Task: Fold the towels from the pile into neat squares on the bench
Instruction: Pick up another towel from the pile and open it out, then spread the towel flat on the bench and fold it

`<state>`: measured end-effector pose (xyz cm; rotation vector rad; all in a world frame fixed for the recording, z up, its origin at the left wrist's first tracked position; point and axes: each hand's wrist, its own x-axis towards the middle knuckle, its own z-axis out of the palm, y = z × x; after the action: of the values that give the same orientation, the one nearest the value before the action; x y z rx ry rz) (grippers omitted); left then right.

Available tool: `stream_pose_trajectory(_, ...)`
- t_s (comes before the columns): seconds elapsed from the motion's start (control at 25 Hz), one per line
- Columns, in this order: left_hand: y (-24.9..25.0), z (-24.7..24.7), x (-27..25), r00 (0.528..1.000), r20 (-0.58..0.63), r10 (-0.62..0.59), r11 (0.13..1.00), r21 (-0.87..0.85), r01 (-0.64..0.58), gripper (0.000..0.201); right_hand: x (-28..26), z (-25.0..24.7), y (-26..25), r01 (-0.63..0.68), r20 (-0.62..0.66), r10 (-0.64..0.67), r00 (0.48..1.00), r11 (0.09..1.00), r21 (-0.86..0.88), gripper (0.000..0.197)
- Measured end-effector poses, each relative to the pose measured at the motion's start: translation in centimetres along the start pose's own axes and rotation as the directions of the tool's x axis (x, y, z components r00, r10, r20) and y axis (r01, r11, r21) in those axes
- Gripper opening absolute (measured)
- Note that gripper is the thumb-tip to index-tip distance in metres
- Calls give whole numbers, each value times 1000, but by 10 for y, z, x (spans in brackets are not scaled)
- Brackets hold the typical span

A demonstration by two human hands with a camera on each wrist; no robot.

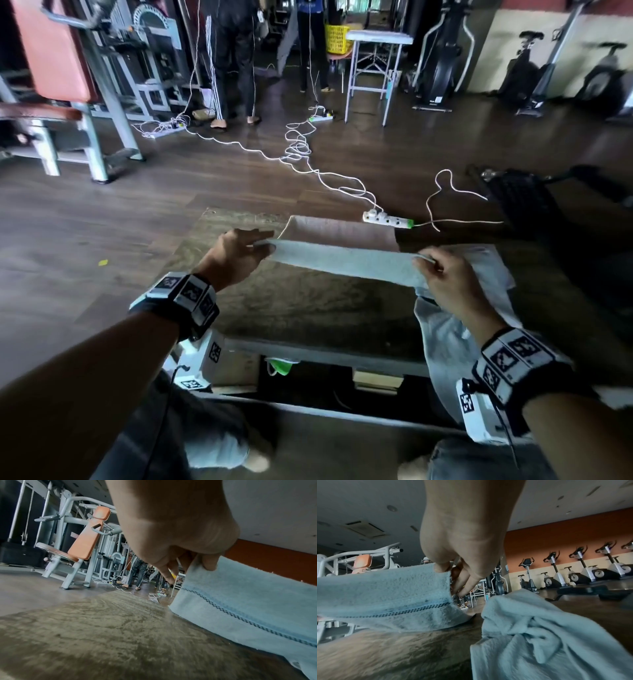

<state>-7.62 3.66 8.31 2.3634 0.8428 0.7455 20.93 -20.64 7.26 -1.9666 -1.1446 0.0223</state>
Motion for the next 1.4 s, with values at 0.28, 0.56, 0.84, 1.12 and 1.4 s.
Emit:
stream_pose_trajectory(0.28, 16, -9, -61, 994, 109, -9, 1000, 22, 6, 31, -56, -24, -9, -32, 227, 28, 973, 999, 16, 11)
stream_pose_trajectory(0.56, 21, -12, -99, 898, 356, -260, 960, -6, 280, 13, -82, -44, -16, -119, 553, 81, 829, 992, 33, 14)
stream_pose_trajectory(0.84, 18, 4, -78, 941, 186, -284, 953, -51, 298, 23, -54, -28, -8, -111, 329, 96, 939, 993, 29, 18)
stream_pose_trajectory(1.12, -6, 28, 17, 942, 17, -337, 938, -77, 337, 9, 45, 15, 17, -181, 187, 204, 961, 974, -135, 19)
stream_pose_trajectory(1.4, -61, 70, 101, 862, -14, -506, 857, 100, 505, 33, 135, 88, 49, -175, 121, 218, 968, 940, -295, 19)
